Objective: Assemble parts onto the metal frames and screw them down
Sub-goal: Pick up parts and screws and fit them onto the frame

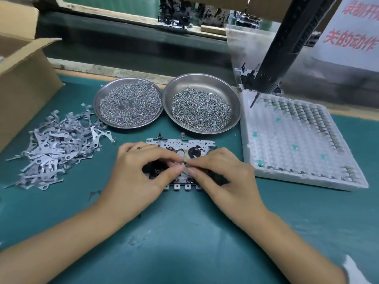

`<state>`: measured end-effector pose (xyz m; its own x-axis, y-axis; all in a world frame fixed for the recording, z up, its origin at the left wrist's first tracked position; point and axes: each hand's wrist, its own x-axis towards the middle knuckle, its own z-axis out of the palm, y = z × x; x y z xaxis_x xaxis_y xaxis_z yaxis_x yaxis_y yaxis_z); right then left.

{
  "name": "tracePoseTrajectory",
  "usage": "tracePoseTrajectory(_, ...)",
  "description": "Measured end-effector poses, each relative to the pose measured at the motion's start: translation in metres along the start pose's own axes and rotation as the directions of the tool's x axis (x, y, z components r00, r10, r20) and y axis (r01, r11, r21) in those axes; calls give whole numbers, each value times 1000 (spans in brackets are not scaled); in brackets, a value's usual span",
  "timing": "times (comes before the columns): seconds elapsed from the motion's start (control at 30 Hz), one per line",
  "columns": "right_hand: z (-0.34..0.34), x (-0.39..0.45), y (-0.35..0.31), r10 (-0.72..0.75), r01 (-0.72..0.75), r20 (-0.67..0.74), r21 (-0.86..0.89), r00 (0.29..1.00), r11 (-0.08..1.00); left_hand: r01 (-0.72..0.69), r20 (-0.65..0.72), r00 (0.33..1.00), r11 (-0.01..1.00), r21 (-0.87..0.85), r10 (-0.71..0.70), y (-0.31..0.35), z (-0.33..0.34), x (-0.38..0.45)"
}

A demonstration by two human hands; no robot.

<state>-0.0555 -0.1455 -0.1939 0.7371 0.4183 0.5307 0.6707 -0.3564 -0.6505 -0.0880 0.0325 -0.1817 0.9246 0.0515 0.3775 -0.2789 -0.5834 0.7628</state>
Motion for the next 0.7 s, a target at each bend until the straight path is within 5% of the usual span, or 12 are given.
tracePoseTrajectory(0.13,-2,-4,5,-141,150,97,-90,985,985,40,40,998,999,-29,-39,0,-3,0)
tracePoseTrajectory(0.7,-14,-4,12,-178,200,123,-196,976,960,100,60,994,990,-102,-94,4,6,0)
